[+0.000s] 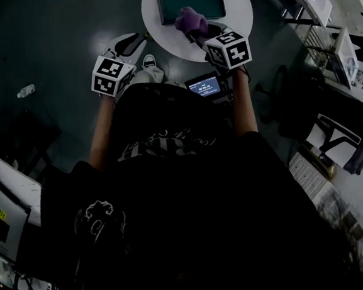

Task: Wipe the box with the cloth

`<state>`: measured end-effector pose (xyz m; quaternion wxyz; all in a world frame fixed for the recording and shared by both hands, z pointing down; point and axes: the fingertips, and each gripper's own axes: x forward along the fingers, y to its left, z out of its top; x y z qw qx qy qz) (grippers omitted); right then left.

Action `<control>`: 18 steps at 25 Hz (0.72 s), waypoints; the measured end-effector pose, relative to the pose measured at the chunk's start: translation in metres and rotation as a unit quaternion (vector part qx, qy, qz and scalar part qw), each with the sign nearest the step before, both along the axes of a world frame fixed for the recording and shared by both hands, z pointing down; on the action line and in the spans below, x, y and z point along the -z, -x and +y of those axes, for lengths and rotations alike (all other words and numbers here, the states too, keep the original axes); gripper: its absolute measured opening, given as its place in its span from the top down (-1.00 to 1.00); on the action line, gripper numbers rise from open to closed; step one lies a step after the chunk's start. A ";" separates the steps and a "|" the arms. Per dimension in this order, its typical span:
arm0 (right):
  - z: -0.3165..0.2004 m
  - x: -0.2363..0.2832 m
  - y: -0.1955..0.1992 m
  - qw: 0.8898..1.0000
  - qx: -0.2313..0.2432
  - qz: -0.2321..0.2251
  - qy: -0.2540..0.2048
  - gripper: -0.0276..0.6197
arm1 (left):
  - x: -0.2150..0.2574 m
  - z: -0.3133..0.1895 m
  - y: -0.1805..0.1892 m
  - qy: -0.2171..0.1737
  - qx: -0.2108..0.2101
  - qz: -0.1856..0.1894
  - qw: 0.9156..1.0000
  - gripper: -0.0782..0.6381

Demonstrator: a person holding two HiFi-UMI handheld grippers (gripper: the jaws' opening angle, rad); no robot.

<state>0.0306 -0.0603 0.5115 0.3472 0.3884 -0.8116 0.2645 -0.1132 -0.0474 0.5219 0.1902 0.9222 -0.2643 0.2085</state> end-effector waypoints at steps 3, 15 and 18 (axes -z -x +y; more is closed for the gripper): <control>0.030 0.012 -0.023 0.999 -0.045 -0.017 -0.015 0.58 | 0.020 0.008 -0.038 -0.020 -0.042 0.007 0.999 0.50; 0.178 0.029 -0.087 0.970 -0.210 -0.111 -0.054 0.58 | 0.085 0.128 -0.142 -0.048 -0.133 0.064 0.988 0.50; 0.209 0.032 -0.081 0.968 -0.214 -0.118 -0.065 0.58 | 0.086 0.163 -0.147 -0.042 -0.140 0.065 0.987 0.50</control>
